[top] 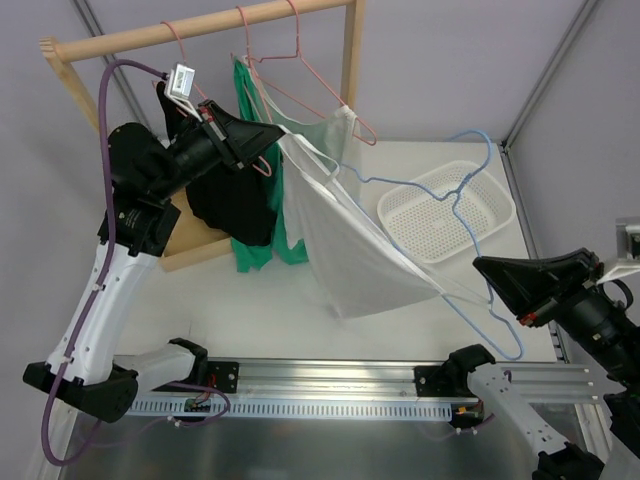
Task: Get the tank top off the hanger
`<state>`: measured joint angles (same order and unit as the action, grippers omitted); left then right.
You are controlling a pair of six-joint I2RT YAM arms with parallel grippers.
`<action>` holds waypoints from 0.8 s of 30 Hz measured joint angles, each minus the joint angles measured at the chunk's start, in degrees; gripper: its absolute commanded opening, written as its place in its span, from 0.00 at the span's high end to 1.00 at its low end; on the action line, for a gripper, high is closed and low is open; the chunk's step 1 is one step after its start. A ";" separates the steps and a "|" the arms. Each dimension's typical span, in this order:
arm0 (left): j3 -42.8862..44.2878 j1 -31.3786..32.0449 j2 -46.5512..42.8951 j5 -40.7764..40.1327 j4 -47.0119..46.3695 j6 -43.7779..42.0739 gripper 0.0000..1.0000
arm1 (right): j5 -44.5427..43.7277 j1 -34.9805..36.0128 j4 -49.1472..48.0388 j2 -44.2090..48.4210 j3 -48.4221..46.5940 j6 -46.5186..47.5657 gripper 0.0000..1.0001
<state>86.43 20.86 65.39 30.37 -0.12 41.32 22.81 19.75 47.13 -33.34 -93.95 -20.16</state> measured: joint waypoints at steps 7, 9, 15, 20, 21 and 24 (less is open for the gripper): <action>-4.76 0.42 -4.35 1.40 -1.09 -0.02 1.00 | -5.49 0.00 -4.52 1.97 -0.76 1.33 1.00; -6.36 1.73 -4.63 1.36 -1.09 -0.09 1.00 | -5.38 0.00 -7.43 1.49 -0.26 0.94 1.00; -7.78 8.04 -3.78 1.38 -1.25 -0.04 1.00 | -3.56 -0.07 -22.93 -0.22 8.20 -3.13 1.00; -7.17 12.20 -2.80 0.44 -3.04 1.38 1.00 | -3.39 -0.07 -37.64 -1.99 18.36 -5.99 1.00; -6.67 12.90 -2.38 0.42 -3.67 1.79 1.00 | -3.56 -0.07 -40.37 -2.16 20.37 -6.25 1.00; -5.05 14.08 -1.27 0.39 -4.92 3.26 1.00 | -4.33 -0.07 -47.15 -2.93 24.74 -6.32 1.00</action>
<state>81.38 34.94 64.12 30.76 -5.04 44.58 18.48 19.68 -0.01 -36.27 -69.21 -26.48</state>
